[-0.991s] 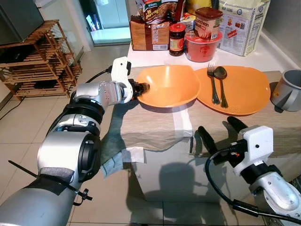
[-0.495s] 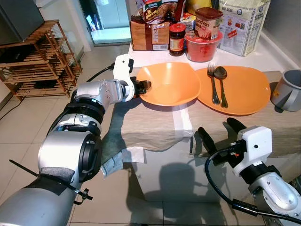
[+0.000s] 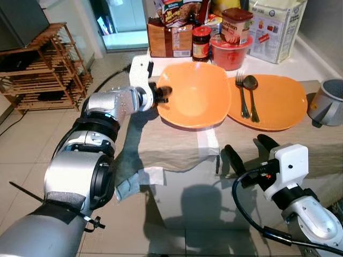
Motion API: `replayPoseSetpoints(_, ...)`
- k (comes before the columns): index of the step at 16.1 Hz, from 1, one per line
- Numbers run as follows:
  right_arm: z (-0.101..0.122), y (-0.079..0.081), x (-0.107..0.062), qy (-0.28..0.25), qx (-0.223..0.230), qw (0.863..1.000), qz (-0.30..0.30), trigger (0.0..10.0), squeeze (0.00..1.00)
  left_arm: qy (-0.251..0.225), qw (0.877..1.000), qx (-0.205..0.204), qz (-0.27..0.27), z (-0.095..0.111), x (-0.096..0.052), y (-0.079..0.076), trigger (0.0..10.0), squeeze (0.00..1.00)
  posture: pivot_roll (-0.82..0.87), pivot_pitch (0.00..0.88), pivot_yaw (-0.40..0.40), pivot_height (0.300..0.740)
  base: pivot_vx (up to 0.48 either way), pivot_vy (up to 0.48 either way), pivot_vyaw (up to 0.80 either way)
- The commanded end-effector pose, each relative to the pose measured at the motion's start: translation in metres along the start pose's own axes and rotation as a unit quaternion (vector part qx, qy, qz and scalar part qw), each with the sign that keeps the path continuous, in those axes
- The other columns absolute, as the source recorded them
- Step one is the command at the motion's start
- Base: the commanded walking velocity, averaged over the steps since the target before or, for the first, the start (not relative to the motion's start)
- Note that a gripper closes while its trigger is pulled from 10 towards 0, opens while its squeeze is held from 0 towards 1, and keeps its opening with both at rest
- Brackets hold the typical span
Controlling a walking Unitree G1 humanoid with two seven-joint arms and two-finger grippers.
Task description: Setting the table
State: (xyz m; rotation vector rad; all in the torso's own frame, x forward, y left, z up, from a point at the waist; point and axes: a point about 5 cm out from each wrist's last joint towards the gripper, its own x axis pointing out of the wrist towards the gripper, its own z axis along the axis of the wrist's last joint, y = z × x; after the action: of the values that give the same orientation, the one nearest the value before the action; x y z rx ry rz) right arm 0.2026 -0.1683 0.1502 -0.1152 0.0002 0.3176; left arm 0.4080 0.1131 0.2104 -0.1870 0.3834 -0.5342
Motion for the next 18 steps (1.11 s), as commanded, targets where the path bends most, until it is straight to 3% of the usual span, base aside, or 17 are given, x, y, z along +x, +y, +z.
replayPoseSetpoints(1, -0.001, 0.003, 0.0, 0.003, 0.0, 1.0, 0.004, 10.0, 0.0, -0.002, 1.0, 0.018, 0.023, -0.003, -0.004, 0.01, 0.0, 0.0, -0.24, 0.024, 0.134, 0.74, 0.0, 0.0, 0.0)
replayPoseSetpoints(11, -0.004, 0.003, 0.005, 0.004, 0.001, 1.0, 0.013, 10.0, 0.0, -0.143, 0.989, 0.015, 0.021, 0.028, -0.023, 0.011, 0.0, 0.0, -0.21, 0.011, 0.118, 0.74, 0.0, 0.0, 0.0)
replayPoseSetpoints(14, -0.004, -0.001, 0.015, -0.005, -0.001, 1.0, -0.009, 10.0, 0.0, -0.231, 0.969, 0.079, 0.037, 0.048, -0.04, 0.006, 0.0, 0.0, -0.2, 0.0, 0.113, 0.74, 0.0, 0.0, 0.0)
replayPoseSetpoints(15, -0.004, -0.004, 0.019, -0.01, -0.003, 1.0, -0.022, 10.0, 0.0, -0.259, 0.962, 0.079, 0.044, 0.053, -0.048, 0.006, 0.0, 0.0, -0.19, 0.0, 0.11, 0.74, 0.0, 0.0, 0.0)
replayPoseSetpoints(18, -0.004, -0.01, 0.031, -0.024, -0.013, 0.998, -0.053, 10.0, 0.0, -0.3, 0.943, 0.115, 0.083, 0.053, -0.069, 0.011, 0.0, 0.0, -0.16, 0.0, 0.109, 0.74, 0.0, 0.0, 0.0)
